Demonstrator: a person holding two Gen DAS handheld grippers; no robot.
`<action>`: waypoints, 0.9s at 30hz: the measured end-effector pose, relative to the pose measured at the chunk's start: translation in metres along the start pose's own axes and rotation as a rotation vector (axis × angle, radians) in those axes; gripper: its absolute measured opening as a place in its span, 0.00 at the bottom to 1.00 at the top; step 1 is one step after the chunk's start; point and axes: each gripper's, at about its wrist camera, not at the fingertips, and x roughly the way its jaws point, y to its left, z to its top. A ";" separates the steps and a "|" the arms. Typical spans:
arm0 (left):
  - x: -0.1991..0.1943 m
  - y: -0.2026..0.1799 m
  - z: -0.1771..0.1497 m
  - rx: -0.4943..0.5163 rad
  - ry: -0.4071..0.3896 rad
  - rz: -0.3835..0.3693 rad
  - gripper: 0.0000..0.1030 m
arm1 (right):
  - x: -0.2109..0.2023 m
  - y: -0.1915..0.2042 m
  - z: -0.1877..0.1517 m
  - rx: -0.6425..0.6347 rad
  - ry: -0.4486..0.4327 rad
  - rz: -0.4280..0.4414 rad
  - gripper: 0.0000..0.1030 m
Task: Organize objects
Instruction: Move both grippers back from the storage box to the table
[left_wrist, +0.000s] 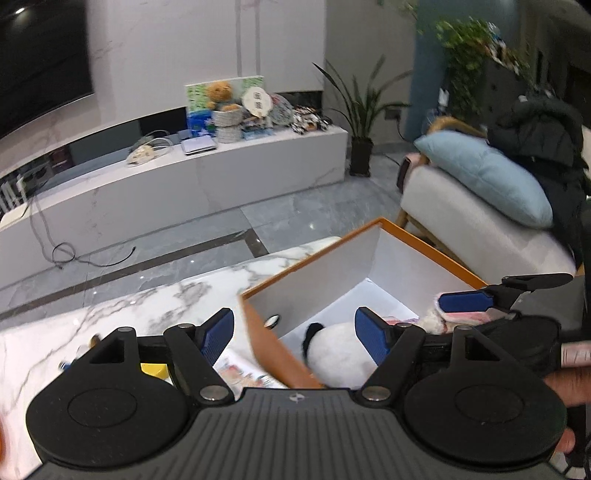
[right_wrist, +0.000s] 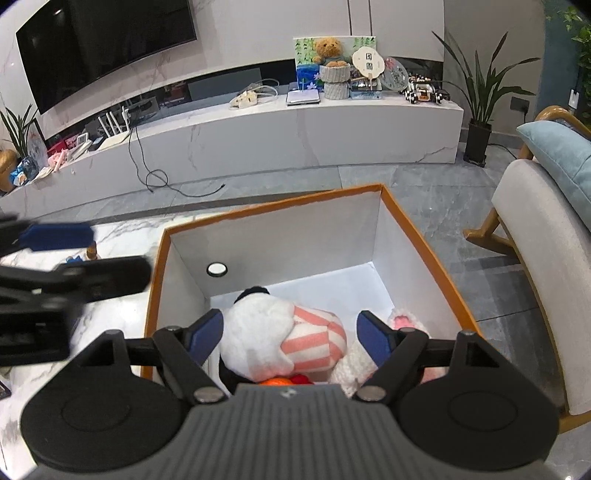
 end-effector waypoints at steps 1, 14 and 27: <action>-0.005 0.005 -0.004 -0.013 -0.009 0.004 0.85 | -0.001 0.000 0.001 0.004 -0.014 0.000 0.78; -0.036 0.091 -0.083 -0.169 0.022 0.147 0.86 | -0.011 0.036 0.001 -0.037 -0.117 0.068 0.78; -0.046 0.130 -0.140 -0.269 0.082 0.122 0.86 | -0.009 0.109 -0.011 -0.187 -0.196 0.271 0.78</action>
